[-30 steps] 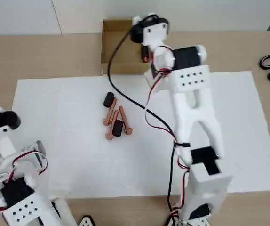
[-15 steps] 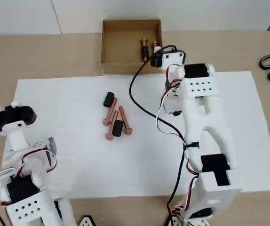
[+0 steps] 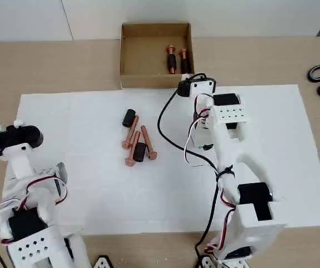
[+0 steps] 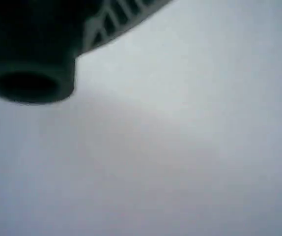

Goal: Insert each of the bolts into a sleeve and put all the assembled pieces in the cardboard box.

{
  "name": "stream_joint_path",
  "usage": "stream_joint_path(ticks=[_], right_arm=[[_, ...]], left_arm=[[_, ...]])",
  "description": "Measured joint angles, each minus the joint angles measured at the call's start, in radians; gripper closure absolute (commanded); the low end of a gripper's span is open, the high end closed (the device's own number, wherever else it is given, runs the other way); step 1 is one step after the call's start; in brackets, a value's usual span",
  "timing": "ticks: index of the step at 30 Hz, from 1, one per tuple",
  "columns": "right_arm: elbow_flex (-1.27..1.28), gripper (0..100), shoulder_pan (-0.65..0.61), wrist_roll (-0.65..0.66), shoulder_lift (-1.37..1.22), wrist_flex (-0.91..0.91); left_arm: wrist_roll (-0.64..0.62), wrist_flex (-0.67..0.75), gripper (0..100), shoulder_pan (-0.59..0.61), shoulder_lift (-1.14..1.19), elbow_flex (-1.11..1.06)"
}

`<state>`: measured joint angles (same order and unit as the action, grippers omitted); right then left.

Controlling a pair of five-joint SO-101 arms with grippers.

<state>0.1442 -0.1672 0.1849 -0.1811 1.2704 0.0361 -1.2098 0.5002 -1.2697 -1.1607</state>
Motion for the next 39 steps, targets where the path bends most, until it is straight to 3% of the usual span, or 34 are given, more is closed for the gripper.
stream_joint_path(ticks=[8,39], right_arm=[[0.011,79.9,-0.044,0.000,0.000,-0.002],[0.094,81.6,-0.086,-0.028,-0.038,-0.063]], left_arm=[[0.000,0.000,78,0.000,0.000,0.000],[0.000,0.000,78,0.000,0.000,0.000]])
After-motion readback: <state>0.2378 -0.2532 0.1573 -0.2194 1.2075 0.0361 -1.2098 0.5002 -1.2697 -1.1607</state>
